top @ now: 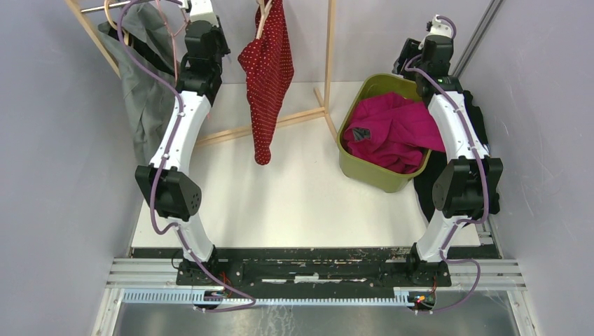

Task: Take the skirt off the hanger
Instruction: Place the hanger at the clothesline.

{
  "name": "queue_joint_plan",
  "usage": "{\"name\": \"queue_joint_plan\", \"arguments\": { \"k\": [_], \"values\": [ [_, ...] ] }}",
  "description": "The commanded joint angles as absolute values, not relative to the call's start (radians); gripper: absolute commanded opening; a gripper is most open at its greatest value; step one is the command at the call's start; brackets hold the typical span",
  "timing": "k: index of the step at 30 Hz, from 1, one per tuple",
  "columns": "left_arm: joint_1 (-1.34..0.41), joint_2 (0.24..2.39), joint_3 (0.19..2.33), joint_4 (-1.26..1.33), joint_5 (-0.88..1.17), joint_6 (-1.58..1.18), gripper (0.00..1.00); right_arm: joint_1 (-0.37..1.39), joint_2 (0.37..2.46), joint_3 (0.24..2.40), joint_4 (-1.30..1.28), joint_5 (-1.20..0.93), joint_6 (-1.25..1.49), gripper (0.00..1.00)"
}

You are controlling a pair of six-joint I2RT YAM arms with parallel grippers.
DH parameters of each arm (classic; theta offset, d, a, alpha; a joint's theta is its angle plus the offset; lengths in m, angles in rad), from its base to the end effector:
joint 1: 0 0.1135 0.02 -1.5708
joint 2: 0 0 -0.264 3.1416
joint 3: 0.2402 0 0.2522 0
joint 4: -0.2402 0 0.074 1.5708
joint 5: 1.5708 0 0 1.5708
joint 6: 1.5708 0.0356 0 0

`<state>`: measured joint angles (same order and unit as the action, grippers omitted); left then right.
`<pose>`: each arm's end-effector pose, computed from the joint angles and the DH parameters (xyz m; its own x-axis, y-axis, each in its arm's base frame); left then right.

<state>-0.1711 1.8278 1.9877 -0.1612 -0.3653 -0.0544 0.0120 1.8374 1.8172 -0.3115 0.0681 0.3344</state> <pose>0.4226 -0.0601 0.4669 0.0092 -0.0531 -0.9985 -0.1928 0.9798 -0.0539 0.4392 0.0028 0.3875 -0.2904 0.3240 -0.9004 0.1563 0.9444 0.2894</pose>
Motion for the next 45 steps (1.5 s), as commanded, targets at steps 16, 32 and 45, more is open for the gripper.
{"name": "queue_joint_plan", "arguments": {
  "k": [16, 32, 45],
  "values": [
    [-0.177, 1.742, 1.944, -0.236, -0.336, -0.031, 0.47, 0.009, 1.775, 1.806, -0.258, 0.051, 0.363, 0.66],
    [-0.211, 1.425, 1.65, -0.325, -0.183, -0.029, 0.52, 0.011, 1.747, 1.781, -0.253, 0.046, 0.345, 0.67],
    [-0.212, 1.187, 1.584, -0.383, 0.097, -0.059, 0.54, 0.034, 1.735, 1.754, -0.242, 0.052, 0.336, 0.67]
  ]
}}
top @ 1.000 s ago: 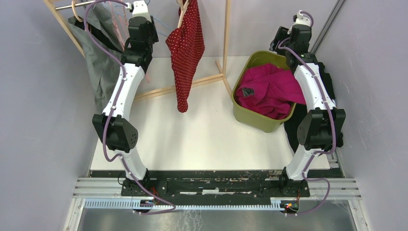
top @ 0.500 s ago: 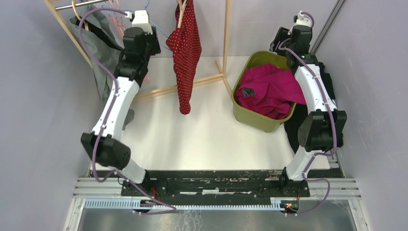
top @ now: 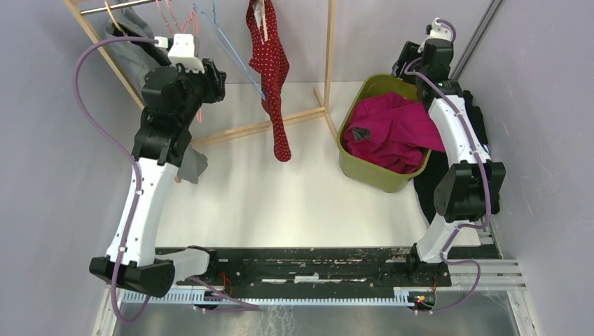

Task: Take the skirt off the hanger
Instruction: Place the hanger at the clothesline, then pick up the hanger from the clothesline.

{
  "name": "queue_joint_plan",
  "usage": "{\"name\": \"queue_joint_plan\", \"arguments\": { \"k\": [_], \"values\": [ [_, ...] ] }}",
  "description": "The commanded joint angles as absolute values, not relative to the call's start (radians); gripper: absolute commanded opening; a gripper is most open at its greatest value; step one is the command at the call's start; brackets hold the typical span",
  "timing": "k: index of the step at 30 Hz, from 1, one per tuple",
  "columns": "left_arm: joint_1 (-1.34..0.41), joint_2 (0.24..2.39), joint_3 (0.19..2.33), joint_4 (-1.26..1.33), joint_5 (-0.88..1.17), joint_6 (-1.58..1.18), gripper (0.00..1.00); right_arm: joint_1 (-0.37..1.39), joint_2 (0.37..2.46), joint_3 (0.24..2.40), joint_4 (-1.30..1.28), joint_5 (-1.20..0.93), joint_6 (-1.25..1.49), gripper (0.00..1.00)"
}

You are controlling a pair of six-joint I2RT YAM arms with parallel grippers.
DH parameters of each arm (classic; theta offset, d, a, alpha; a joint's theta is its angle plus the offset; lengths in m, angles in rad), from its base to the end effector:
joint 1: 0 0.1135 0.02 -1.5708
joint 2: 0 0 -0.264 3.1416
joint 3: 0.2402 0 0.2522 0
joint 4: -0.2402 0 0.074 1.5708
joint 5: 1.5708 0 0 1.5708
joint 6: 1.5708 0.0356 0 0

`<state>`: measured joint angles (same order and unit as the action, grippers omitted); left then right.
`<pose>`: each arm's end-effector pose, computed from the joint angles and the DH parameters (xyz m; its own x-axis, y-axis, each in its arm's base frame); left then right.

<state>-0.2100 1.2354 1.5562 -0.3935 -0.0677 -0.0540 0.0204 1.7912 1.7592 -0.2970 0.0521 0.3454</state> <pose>0.2508 -0.0510 0.4890 -0.0786 -0.0383 -0.9962 0.1380 0.9892 -0.0489 0.4281 0.0069 0.3878 -0.2942 0.3322 -0.8962 0.1366 0.9426 0.3046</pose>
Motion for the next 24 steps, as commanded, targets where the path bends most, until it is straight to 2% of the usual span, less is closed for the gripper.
{"name": "queue_joint_plan", "arguments": {
  "k": [1, 4, 10, 16, 24],
  "values": [
    [-0.214, 1.182, 1.601, -0.377, 0.145, -0.073, 0.53, 0.036, 1.734, 1.755, -0.242, 0.053, 0.335, 0.67],
    [-0.237, 1.18, 1.65, -0.342, 0.248, -0.127, 0.53, 0.045, 1.736, 1.762, -0.243, 0.056, 0.336, 0.67],
    [-0.273, 1.258, 1.756, -0.308, 0.271, -0.224, 0.53, 0.053, 1.733, 1.772, -0.244, 0.064, 0.327, 0.67],
    [-0.313, 1.453, 1.923, -0.303, 0.254, -0.279, 0.52, 0.054, 1.742, 1.8, -0.25, 0.075, 0.322, 0.67],
    [-0.383, 1.664, 2.11, -0.331, 0.128, -0.242, 0.52, 0.054, 1.747, 1.816, -0.251, 0.088, 0.309, 0.67]
  ]
}}
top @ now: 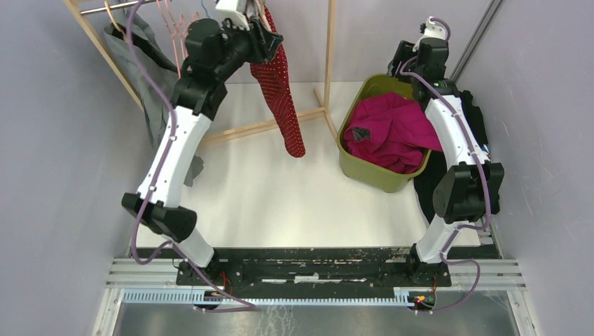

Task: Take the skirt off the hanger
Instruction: Pick up the hanger from the clothesline.

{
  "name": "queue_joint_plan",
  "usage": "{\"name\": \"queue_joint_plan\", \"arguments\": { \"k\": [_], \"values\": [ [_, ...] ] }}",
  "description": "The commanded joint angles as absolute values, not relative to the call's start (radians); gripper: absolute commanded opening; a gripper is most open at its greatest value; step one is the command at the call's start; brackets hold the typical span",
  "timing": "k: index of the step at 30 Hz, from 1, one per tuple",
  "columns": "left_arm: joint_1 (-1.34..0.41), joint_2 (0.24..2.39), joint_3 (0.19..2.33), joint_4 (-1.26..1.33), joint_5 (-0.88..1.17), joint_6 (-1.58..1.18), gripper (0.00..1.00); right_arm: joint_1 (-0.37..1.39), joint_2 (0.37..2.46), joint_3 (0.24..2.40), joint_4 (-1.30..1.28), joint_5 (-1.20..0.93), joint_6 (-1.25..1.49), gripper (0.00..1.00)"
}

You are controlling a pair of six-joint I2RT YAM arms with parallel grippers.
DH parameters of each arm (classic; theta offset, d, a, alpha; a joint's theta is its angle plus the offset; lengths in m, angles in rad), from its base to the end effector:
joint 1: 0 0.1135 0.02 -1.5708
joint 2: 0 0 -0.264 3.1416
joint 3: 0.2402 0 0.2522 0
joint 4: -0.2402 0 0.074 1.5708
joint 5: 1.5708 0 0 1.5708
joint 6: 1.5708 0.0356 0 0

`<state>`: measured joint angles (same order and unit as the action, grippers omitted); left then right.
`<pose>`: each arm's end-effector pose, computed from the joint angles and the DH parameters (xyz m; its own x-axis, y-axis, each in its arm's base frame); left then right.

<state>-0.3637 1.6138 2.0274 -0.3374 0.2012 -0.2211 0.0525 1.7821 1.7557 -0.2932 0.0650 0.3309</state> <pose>0.3153 -0.1276 0.5389 -0.0479 -0.2117 -0.9762 0.5374 0.8183 -0.2038 0.4253 0.0200 0.3907 -0.2937 0.3092 -0.9045 0.1107 0.9509 0.2891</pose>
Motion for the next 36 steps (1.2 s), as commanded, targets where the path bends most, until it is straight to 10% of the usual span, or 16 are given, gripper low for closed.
{"name": "queue_joint_plan", "arguments": {
  "k": [1, 36],
  "values": [
    [-0.387, 1.678, 2.117, -0.331, 0.109, -0.237, 0.52, 0.054, 1.748, 1.82, -0.253, 0.091, 0.307, 0.66],
    [-0.432, 1.694, 2.085, -0.372, -0.292, 0.118, 0.56, 0.05, 1.775, 1.823, -0.248, 0.067, 0.33, 0.66]
  ]
}}
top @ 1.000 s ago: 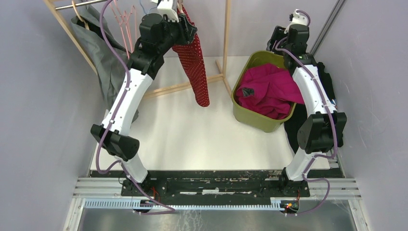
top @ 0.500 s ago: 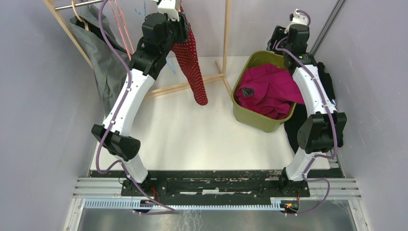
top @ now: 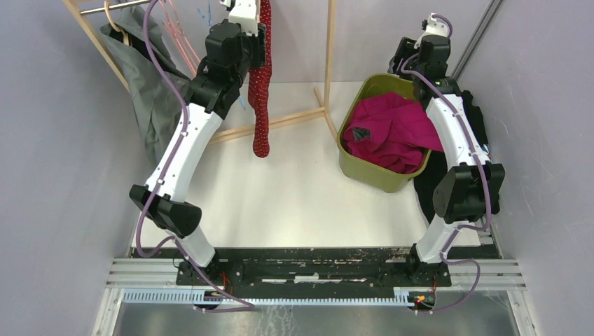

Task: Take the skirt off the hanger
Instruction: Pick up the hanger from the clothesline.

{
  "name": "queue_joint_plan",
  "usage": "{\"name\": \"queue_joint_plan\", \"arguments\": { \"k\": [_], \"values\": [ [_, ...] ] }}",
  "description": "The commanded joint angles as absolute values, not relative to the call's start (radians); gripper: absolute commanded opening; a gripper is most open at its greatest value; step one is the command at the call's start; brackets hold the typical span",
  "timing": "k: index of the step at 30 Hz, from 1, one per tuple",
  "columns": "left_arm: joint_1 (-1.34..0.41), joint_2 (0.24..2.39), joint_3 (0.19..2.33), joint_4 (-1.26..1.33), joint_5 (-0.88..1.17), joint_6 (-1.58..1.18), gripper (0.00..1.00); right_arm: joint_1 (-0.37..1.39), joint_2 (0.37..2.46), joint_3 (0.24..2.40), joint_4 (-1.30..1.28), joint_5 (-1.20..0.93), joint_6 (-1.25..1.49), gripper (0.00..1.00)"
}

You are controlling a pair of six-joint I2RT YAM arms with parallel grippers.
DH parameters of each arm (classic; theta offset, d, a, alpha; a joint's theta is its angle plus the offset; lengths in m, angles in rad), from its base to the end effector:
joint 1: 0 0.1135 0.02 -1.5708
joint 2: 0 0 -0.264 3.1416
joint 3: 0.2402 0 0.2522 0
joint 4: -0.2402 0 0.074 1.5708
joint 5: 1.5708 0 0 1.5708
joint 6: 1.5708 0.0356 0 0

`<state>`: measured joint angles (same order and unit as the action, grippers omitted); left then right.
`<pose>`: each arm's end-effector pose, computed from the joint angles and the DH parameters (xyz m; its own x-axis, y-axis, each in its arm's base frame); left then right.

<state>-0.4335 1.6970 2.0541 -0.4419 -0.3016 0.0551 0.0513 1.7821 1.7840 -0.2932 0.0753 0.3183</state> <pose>0.3396 -0.1456 0.5081 -0.0694 0.0901 -0.9935 0.1365 0.9874 0.0800 0.4247 0.0191 0.4006 -0.2659 0.2988 -0.9165 0.1096 0.9539 0.2792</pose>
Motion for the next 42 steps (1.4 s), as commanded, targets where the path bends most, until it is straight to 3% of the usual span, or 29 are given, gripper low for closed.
{"name": "queue_joint_plan", "arguments": {
  "k": [1, 19, 21, 24, 25, 32, 42],
  "values": [
    [-0.432, 1.705, 2.095, -0.361, -0.291, 0.121, 0.57, 0.049, 1.774, 1.822, -0.248, 0.068, 0.33, 0.66],
    [-0.378, 1.856, 2.166, -0.288, -0.163, 0.048, 0.66, 0.038, 1.769, 1.824, -0.253, 0.068, 0.319, 0.66],
    [-0.37, 1.869, 2.183, -0.279, -0.154, 0.041, 0.56, 0.038, 1.769, 1.822, -0.252, 0.067, 0.322, 0.66],
    [-0.358, 1.881, 2.2, -0.269, -0.142, 0.025, 0.14, 0.038, 1.766, 1.816, -0.25, 0.066, 0.319, 0.66],
    [-0.356, 1.883, 2.199, -0.266, -0.139, 0.021, 0.04, 0.038, 1.765, 1.814, -0.25, 0.066, 0.318, 0.65],
    [-0.329, 1.878, 2.179, -0.22, -0.065, 0.001, 0.03, 0.038, 1.767, 1.81, -0.249, 0.064, 0.314, 0.65],
    [-0.327, 1.732, 2.019, 0.075, -0.082, 0.001, 0.03, 0.037, 1.775, 1.801, -0.243, 0.067, 0.314, 0.65]
  ]
}}
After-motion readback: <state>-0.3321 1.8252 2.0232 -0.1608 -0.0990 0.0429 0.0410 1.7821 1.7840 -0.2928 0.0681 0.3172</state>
